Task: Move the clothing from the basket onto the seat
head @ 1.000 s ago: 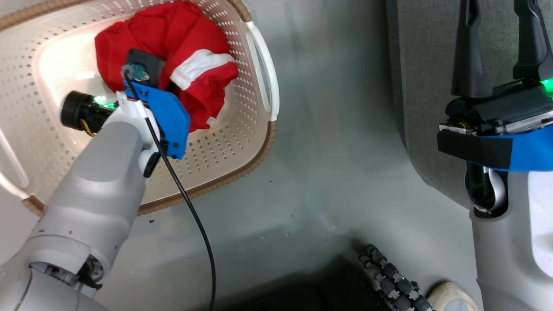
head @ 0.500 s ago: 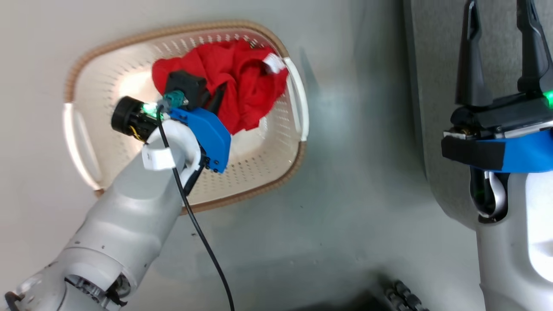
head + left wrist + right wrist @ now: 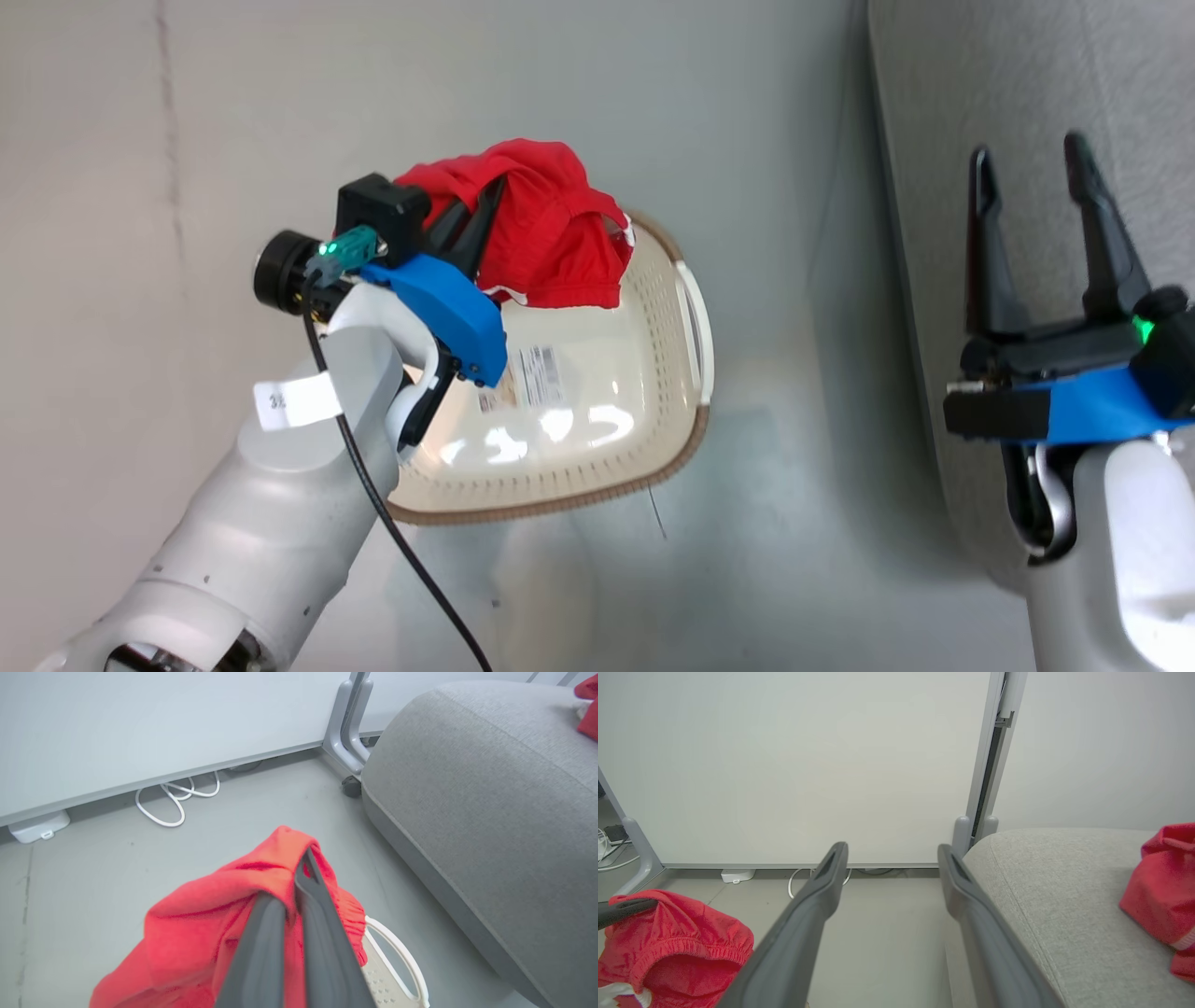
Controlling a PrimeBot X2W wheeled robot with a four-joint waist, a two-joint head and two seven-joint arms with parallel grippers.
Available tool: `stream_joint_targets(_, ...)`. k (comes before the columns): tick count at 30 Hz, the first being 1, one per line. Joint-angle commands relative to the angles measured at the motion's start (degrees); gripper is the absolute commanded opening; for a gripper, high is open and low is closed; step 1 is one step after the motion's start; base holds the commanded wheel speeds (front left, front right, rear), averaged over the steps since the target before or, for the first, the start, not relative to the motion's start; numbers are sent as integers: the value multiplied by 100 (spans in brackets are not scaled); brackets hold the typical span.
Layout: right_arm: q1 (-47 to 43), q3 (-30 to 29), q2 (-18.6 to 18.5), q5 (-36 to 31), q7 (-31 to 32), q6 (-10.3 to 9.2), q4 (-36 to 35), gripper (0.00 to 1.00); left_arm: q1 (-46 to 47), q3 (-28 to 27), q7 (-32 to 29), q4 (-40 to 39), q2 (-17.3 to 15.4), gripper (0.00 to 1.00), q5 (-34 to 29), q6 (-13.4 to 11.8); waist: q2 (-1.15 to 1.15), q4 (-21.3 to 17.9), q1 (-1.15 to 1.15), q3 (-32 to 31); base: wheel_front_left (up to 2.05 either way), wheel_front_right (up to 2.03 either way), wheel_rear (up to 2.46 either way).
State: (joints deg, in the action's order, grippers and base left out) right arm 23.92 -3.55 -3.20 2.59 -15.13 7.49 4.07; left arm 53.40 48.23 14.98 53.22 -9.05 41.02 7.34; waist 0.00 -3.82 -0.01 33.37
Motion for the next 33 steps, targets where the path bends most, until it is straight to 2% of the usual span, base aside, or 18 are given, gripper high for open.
stream_joint_targets(1,-161,-20,-30,6,-3,1,38,100,-100,-143,27,-145,-6,0,-23,-15,0,182,1,-596,0,0,0)
stream_joint_targets(8,-621,-69,-22,30,-3,1,196,100,-405,-576,29,-798,-115,0,-623,-67,0,192,1,-1363,0,0,0)
stream_joint_targets(15,-1097,-113,-6,65,-3,1,330,100,-720,-836,29,-1304,-43,0,-927,-33,0,181,1,-2045,0,0,0)
stream_joint_targets(33,-1761,-131,26,107,-3,1,434,100,-945,-589,30,-1971,132,0,-1249,9,0,360,1,-2902,0,0,0)
